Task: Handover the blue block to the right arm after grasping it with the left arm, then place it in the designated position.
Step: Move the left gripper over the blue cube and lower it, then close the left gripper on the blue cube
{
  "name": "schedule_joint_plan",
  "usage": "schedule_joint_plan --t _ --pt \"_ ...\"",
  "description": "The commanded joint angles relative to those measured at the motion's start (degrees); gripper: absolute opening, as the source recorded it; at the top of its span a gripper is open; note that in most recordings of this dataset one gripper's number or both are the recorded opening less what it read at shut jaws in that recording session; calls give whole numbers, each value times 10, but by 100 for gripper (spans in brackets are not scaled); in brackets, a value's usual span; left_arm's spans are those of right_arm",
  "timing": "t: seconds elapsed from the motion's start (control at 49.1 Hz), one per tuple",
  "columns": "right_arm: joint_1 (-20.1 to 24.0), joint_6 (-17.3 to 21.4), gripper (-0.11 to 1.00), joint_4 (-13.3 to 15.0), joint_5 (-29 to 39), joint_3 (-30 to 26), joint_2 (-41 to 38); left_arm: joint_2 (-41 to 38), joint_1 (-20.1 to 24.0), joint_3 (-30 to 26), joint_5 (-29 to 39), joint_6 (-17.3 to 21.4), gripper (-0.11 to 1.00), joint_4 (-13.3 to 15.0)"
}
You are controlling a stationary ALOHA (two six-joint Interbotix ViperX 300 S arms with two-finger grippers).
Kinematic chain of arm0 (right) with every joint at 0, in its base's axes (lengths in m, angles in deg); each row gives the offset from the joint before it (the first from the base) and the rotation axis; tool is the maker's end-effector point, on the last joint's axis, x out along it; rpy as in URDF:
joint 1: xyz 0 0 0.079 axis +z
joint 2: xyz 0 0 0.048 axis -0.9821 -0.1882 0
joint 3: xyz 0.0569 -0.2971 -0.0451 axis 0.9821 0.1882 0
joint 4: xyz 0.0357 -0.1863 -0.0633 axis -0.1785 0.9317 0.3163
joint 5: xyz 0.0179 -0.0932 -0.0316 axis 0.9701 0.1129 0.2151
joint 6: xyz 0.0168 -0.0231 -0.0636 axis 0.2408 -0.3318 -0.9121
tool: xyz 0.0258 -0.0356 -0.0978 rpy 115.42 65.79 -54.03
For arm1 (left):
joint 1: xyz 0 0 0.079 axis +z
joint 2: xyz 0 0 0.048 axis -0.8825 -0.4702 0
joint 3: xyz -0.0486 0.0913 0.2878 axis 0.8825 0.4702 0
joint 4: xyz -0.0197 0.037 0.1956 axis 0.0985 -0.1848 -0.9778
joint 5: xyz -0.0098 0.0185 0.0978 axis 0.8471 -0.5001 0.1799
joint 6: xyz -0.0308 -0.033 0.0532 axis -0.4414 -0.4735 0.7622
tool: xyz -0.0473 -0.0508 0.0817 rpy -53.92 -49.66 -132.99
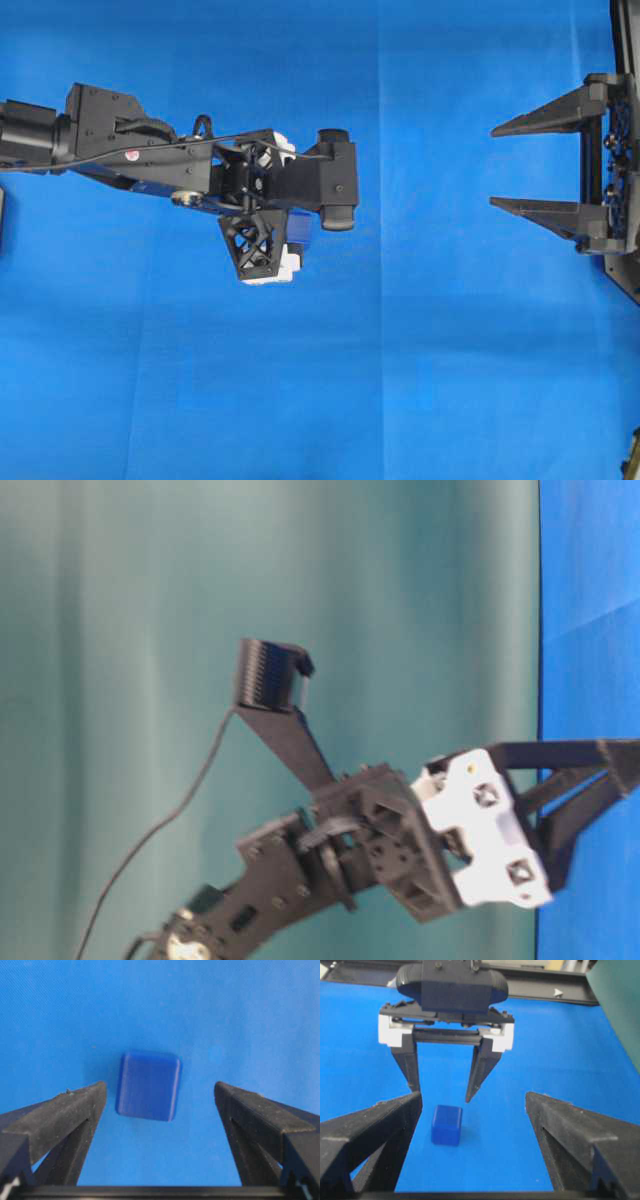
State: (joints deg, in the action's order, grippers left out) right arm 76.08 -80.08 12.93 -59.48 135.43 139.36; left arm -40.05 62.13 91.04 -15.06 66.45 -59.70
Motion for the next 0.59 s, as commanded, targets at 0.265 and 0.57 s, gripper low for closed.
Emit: schedule_joint_plan --t 0.265,0.57 --pt "0 1 97 1 -6 -12 -10 -31 6 25 -74 1 92 -1" --pt "-1 1 97 0 -6 -11 -14 -69 11 29 -105 6 92 -1"
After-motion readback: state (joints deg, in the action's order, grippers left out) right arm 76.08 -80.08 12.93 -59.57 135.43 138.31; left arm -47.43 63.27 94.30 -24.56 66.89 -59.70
